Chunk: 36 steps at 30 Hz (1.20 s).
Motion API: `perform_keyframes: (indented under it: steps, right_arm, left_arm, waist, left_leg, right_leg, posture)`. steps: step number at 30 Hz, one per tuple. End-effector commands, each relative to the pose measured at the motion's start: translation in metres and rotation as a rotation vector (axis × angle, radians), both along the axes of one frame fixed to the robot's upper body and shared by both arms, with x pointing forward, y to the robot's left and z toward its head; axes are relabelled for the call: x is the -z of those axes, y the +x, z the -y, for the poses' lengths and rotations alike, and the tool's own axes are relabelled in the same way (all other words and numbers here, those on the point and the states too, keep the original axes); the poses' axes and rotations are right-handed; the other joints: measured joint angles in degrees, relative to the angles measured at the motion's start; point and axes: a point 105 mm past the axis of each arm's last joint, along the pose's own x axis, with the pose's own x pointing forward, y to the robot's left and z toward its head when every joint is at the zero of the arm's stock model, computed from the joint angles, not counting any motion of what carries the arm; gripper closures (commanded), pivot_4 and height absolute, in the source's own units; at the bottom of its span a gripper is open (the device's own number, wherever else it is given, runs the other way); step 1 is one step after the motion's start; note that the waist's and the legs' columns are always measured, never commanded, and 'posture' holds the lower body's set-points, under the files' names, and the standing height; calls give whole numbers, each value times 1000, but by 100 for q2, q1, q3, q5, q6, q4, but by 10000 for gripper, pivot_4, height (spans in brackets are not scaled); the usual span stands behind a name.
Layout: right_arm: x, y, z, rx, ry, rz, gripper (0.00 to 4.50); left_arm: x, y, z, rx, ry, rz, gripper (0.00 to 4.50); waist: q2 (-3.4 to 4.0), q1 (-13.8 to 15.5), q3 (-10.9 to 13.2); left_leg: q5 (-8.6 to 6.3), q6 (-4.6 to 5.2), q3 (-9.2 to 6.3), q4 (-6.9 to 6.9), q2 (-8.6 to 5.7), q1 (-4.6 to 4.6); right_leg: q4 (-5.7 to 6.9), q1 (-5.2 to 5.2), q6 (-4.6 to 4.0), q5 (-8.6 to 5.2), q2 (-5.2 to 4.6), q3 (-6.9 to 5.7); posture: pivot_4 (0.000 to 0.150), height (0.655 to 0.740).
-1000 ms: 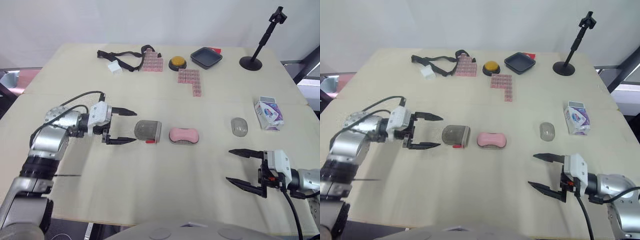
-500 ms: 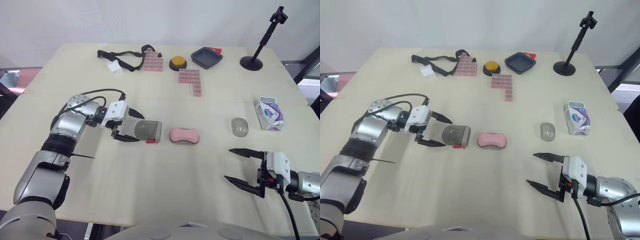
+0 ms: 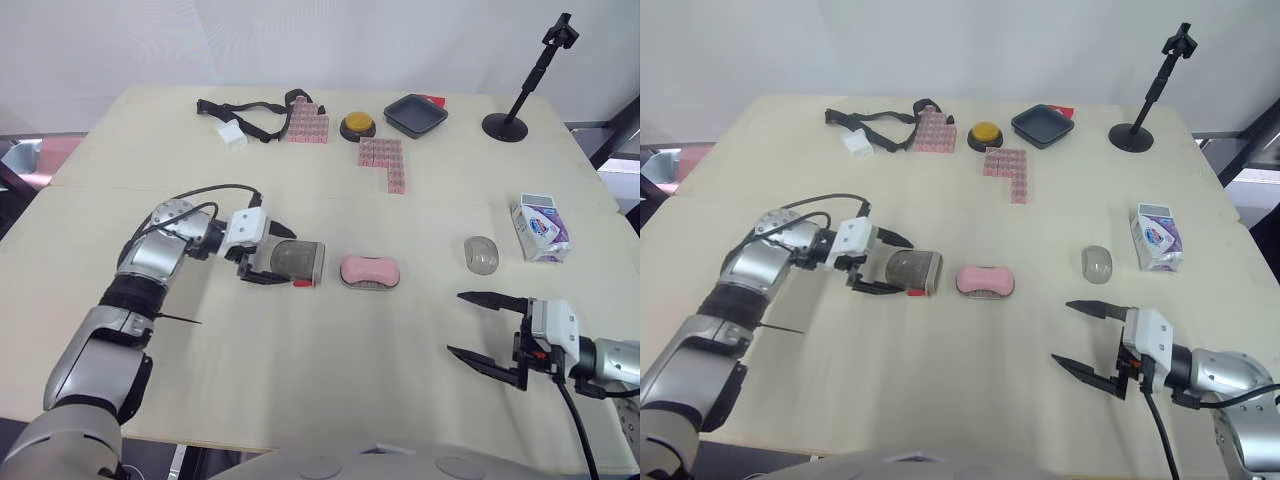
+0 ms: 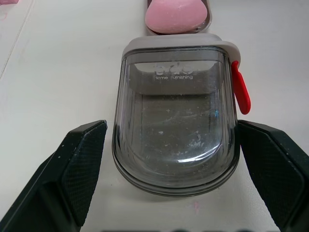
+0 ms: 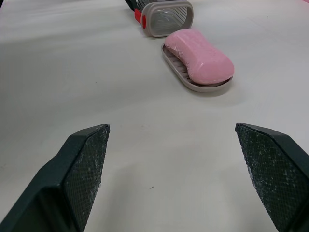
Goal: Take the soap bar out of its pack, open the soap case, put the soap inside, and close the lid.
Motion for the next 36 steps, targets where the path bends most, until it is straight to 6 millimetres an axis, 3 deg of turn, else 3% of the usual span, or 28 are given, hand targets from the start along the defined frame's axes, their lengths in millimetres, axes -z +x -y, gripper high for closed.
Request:
perform_keyframes:
  steps: [1, 19, 22, 31, 36]
  right_arm:
    - [-7, 1, 0, -18, -4, 24, 220]
    - [-1, -1, 6, -11, -21, 15, 220]
    - [0, -1, 7, -10, -22, 14, 0]
    - [-1, -1, 10, -4, -43, 11, 0]
    - [-25, 12, -5, -81, -110, 48, 0]
  left_arm:
    - [-3, 0, 0, 4, -7, 25, 0]
    - [-2, 10, 7, -1, 1, 82, 0]
    - [-3, 12, 8, -9, 0, 95, 7942]
    - [-7, 14, 4, -12, -15, 102, 7942]
    - [-11, 7, -2, 21, -26, 98, 7942]
  waist:
    - [0, 3, 0]
    - [0, 41, 0]
    - [0, 42, 0]
    - [-1, 43, 0]
    - [-1, 7, 0]
  left_leg:
    - [0, 0, 0, 0, 0, 0]
    - [0, 1, 0, 0, 0, -1]
    - [0, 1, 0, 0, 0, -1]
    - [-1, 2, 0, 0, 0, -1]
    - [0, 3, 1, 0, 0, 0]
  right_leg:
    - [0, 0, 0, 0, 0, 0]
    - [-2, 0, 0, 0, 0, -1]
    - [-2, 0, 0, 0, -1, -1]
    - [-2, 0, 0, 0, -1, -1]
    - [-1, 0, 0, 0, 0, 1]
  posture:
    - [1500, 7338]
    - [1500, 7338]
    - [1500, 7338]
    - [1500, 7338]
    - [1500, 7338]
